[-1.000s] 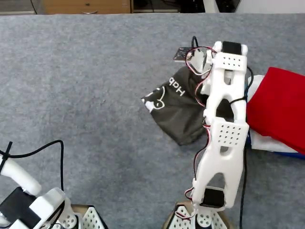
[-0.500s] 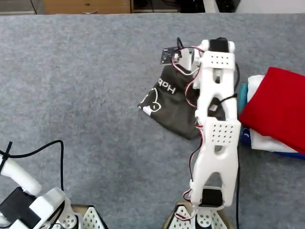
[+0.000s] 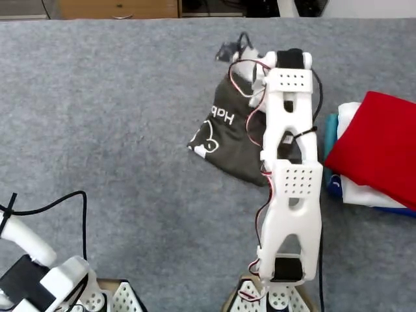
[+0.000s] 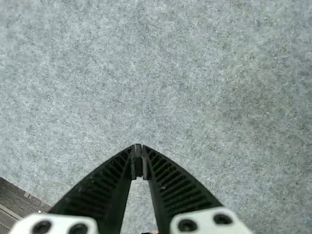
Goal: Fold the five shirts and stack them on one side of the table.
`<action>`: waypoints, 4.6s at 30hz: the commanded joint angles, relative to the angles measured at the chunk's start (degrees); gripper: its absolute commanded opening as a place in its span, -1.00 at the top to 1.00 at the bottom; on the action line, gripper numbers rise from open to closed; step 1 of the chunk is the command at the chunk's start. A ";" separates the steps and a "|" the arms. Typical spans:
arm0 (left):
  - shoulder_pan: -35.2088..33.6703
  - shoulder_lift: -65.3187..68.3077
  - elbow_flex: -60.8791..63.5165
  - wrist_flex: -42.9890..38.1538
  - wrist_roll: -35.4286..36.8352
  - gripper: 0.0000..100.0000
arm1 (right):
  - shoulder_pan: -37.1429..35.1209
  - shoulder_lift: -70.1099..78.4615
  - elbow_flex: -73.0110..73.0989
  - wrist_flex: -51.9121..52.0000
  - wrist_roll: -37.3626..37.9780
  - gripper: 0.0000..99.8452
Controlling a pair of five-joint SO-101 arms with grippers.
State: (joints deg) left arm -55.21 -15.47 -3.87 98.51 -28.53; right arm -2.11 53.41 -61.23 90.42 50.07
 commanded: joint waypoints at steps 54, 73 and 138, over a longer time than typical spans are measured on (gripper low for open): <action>2.99 -1.36 0.79 -0.62 -0.18 0.96 | -6.20 0.84 20.44 -2.99 -90.46 0.12; 2.99 -1.36 0.35 -0.70 -0.44 0.96 | -3.12 1.10 14.81 2.11 -82.99 1.00; 2.81 -1.98 0.26 1.41 -0.09 0.96 | 42.95 -32.66 26.59 -4.92 -24.18 0.37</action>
State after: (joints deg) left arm -52.75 -15.47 -2.46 99.30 -28.62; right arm 38.59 21.67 -34.07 86.29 25.36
